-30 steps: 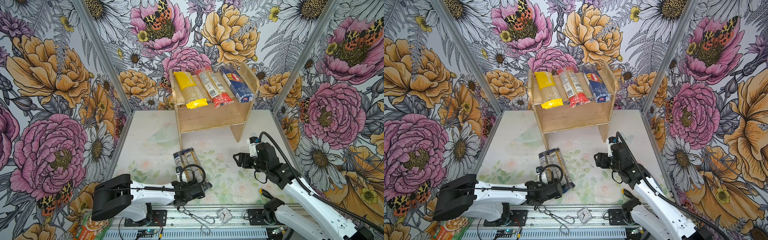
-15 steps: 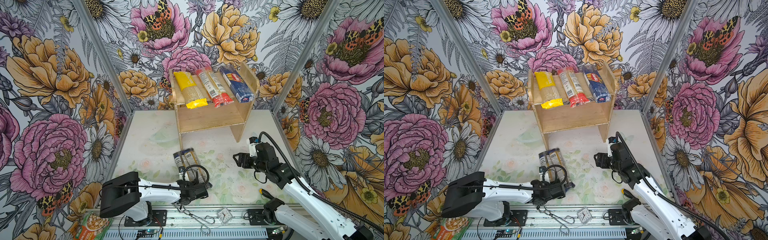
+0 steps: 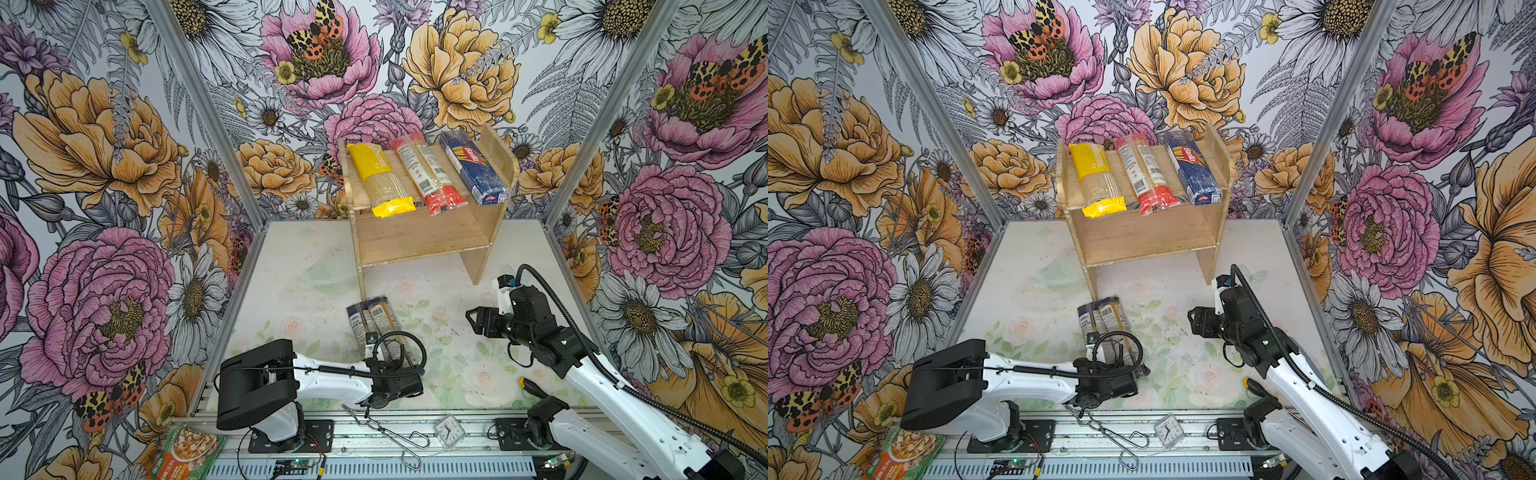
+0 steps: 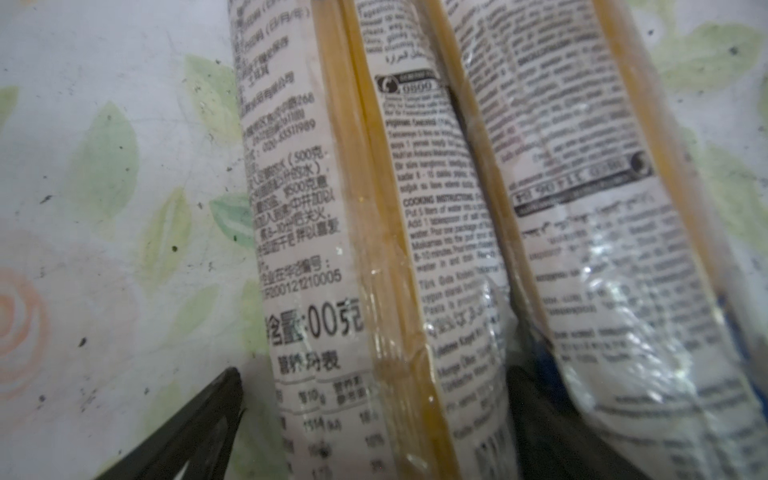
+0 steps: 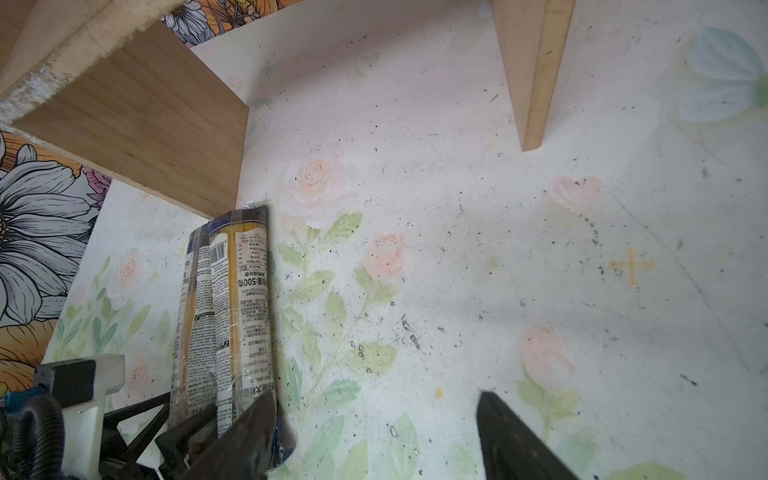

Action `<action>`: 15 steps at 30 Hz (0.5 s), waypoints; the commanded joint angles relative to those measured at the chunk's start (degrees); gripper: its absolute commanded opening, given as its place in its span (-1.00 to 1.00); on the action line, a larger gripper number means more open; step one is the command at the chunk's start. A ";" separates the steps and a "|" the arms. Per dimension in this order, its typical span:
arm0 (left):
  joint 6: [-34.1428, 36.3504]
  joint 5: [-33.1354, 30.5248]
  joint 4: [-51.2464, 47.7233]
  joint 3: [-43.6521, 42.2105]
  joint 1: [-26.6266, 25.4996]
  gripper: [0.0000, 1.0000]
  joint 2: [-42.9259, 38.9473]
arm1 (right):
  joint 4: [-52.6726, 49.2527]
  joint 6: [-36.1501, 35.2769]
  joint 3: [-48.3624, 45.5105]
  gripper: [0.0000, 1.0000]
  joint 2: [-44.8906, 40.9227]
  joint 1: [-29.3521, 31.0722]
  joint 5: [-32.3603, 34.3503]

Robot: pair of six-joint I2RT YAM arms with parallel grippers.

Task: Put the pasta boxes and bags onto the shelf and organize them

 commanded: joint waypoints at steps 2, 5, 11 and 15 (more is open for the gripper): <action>0.06 10.18 -1.35 -1.00 0.09 0.65 1.87 | 1.39 -0.02 -0.11 0.55 -0.24 0.30 0.11; -0.22 10.42 -1.33 -0.47 0.08 0.70 2.88 | 1.39 0.01 -0.22 0.55 -0.61 0.30 -0.05; -0.65 10.62 -1.42 -0.80 0.08 0.65 2.98 | 1.39 0.23 -0.41 0.55 -1.36 0.30 0.13; -1.18 10.62 -1.55 -2.86 -0.32 0.79 0.61 | 1.40 0.35 -0.44 0.55 -1.03 0.30 0.00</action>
